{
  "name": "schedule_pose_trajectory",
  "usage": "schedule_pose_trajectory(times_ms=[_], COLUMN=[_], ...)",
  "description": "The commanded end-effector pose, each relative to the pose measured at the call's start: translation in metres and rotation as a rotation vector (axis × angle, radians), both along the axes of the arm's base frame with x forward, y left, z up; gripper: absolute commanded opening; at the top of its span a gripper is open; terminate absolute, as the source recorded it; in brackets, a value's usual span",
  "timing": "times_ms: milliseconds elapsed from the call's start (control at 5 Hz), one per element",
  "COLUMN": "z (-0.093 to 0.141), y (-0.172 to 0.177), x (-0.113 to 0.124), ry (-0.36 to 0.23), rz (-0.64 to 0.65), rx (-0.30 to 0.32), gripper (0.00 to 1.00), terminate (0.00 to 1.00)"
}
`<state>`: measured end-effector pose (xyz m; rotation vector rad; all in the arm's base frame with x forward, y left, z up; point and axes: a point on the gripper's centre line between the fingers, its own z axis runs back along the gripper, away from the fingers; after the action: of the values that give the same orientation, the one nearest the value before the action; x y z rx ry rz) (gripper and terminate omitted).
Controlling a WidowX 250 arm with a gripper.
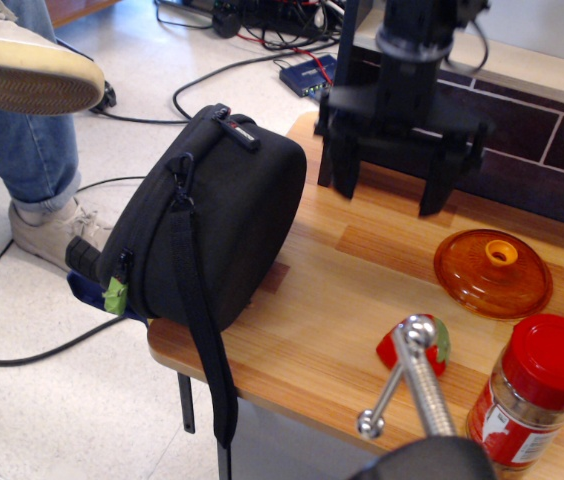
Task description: Unzip zipper bag
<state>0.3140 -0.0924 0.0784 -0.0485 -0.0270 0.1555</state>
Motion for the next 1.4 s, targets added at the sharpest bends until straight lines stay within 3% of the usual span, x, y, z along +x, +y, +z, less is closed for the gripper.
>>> schedule_pose_trajectory(times_ms=[0, 200, 400, 800, 1000, 1200], z=[0.071, 0.086, 0.084, 0.039, 0.011, -0.002], y=[0.018, 0.041, 0.069, 0.102, 0.109, 0.116], x=[-0.053, -0.096, -0.13, -0.148, -0.144, -0.139], ry=[-0.031, -0.015, -0.019, -0.036, -0.068, -0.076], rz=[-0.085, -0.135, -0.181, -0.2, -0.189, -0.172], rx=[-0.139, -0.16, -0.121, -0.018, 0.047, 0.079], gripper=[1.0, 1.0, 1.0, 1.0, 1.0, 1.0], terminate=[0.0, 0.0, 0.0, 0.0, 0.0, 0.0])
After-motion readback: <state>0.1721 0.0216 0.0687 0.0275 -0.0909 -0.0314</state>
